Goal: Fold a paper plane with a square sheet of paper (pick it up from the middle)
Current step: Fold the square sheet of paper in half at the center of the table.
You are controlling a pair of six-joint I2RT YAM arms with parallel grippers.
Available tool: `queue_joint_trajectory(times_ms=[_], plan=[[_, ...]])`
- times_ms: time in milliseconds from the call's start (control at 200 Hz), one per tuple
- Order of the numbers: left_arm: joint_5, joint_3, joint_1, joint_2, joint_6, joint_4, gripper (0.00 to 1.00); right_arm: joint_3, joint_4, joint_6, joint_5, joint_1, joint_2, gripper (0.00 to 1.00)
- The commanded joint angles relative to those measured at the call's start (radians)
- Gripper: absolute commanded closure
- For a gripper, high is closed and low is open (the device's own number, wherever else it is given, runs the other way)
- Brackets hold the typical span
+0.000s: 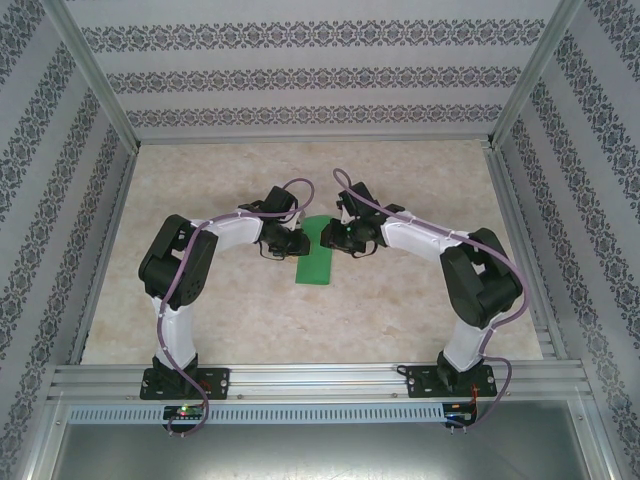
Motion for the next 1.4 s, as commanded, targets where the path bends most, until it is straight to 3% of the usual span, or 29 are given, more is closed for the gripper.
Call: queue_joint_trajectory(times_ms=[0, 495, 914, 1094, 1394], plan=[[-0.156, -0.051, -0.009, 0.112, 0.037, -0.106, 0.74, -0.019, 0.092, 0.053, -0.081, -0.008, 0.032, 0.75], [-0.218, -0.055, -0.015, 0.124, 0.055, -0.127, 0.74, -0.028, 0.131, 0.012, -0.095, -0.057, 0.159, 0.8], [-0.24, -0.049, -0.017, 0.133, 0.071, -0.151, 0.74, -0.046, 0.09, -0.051, -0.052, -0.077, 0.176, 0.8], [-0.243, -0.046, -0.018, 0.136, 0.074, -0.159, 0.74, -0.054, 0.167, 0.0, -0.108, -0.074, 0.117, 0.81], [-0.267, -0.031, -0.028, 0.141, 0.08, -0.178, 0.74, 0.022, 0.185, 0.018, -0.118, -0.091, 0.204, 0.85]])
